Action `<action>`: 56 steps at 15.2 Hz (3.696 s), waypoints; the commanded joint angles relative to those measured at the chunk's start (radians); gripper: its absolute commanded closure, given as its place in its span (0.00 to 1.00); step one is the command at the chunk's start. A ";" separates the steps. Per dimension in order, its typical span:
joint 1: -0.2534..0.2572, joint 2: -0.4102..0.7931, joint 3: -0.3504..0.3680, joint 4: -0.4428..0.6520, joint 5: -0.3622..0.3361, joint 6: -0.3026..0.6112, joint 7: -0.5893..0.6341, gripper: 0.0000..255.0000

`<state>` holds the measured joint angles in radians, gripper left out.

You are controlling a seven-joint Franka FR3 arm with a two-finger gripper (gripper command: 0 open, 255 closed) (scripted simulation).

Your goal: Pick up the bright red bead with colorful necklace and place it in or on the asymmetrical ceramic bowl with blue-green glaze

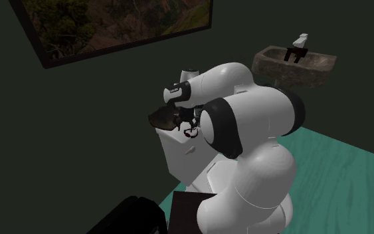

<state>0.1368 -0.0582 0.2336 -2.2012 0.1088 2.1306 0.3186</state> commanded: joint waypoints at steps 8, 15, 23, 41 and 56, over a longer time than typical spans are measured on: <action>0.002 0.004 0.002 -0.001 0.001 0.001 0.002 1.00; 0.000 -0.028 -0.001 0.046 0.004 -0.078 0.002 1.00; -0.002 -0.060 -0.005 0.122 0.005 -0.185 0.005 1.00; 0.020 0.001 0.027 0.402 -0.012 -0.400 0.088 1.00; 0.157 0.345 0.115 0.810 -0.124 -0.464 0.317 1.00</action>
<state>0.2872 0.2705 0.3449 -1.3758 -0.0148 1.6526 0.6324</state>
